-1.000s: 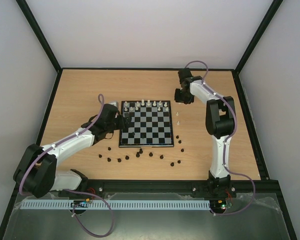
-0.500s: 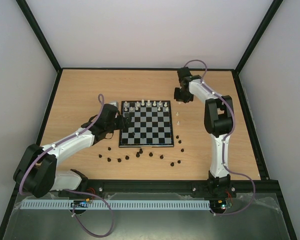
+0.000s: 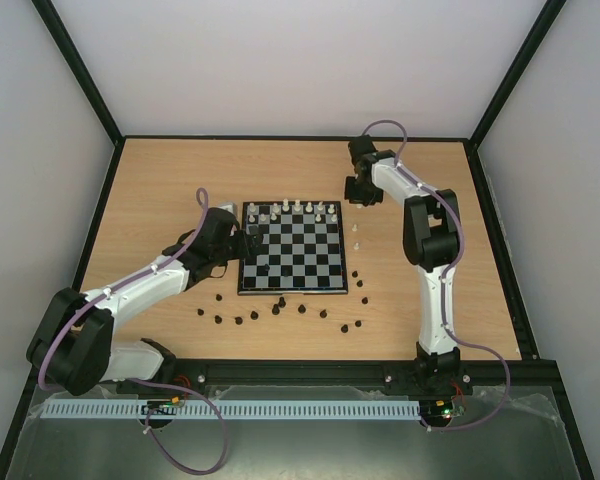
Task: Set up the chess pieces on the board
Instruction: Pick up the chess piece at the center of the board, then place the chess piece on the chessboard.
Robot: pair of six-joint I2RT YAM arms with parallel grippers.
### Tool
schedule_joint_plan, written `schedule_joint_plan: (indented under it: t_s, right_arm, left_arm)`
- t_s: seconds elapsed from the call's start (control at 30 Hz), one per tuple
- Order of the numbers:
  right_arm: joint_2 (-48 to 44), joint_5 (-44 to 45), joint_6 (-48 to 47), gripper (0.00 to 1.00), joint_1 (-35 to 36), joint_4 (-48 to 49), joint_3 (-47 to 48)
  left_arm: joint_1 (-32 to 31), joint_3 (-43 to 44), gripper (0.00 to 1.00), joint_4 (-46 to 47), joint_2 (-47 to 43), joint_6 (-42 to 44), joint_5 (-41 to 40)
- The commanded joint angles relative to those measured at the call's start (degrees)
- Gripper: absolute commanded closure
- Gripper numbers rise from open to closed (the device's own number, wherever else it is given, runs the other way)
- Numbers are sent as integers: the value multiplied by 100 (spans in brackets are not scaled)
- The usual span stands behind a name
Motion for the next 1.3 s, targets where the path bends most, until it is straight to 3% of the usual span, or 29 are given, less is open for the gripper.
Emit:
schedule_joint_plan:
  t_s: [0.0, 0.4, 0.83, 1.07, 1.27]
  right_arm:
    - [93, 268, -4, 77, 98, -411, 92]
    - [150, 320, 10, 98, 128, -443, 120]
    - [-1105, 605, 5, 99, 690, -605, -138]
    - [-1470, 19, -112, 99, 1251, -745, -90]
    - [-1248, -332, -181, 99, 1650, -863, 197]
  left_arm:
    - [-30, 40, 1, 51, 3, 21, -20]
    - [-30, 30, 1, 67, -44, 17, 46]
    - [-30, 14, 0, 21, -154, 5, -98]
    - [-22, -46, 1, 33, -326, -25, -196]
    - [-21, -96, 1, 60, -431, -38, -226]
